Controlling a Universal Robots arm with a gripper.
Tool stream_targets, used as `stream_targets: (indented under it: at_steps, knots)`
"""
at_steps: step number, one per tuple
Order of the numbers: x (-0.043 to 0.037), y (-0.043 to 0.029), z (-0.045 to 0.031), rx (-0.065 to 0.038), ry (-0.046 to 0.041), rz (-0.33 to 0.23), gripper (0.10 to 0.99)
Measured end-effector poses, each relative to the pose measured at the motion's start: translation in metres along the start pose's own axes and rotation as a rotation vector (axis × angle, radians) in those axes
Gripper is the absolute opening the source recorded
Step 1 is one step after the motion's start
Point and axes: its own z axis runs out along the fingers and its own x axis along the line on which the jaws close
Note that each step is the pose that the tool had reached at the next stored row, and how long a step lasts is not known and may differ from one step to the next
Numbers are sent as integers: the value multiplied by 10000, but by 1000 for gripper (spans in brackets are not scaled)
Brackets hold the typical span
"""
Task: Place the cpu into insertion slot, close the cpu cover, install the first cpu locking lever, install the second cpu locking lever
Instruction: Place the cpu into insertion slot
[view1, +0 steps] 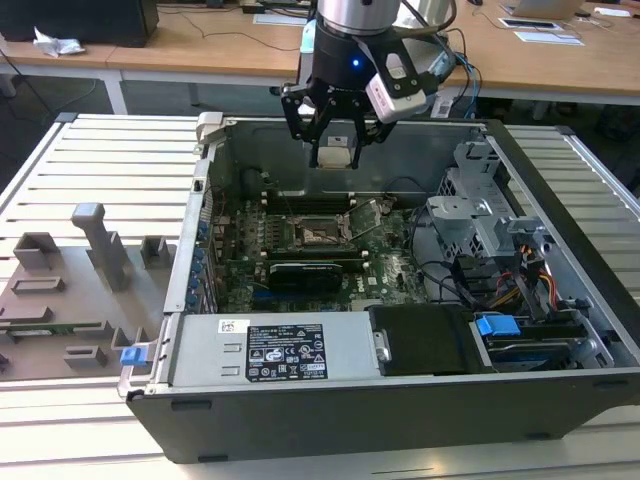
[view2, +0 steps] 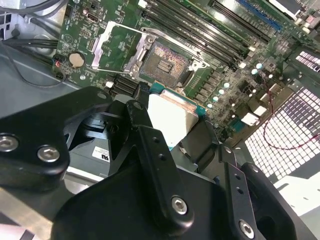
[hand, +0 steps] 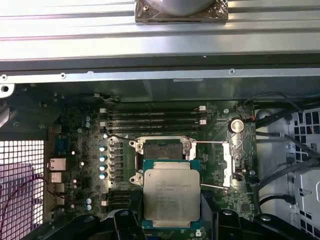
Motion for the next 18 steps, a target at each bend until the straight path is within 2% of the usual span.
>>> stream_targets:
  at_steps: [18]
  knots:
    - [-4,-16,186,0,0,0,545]
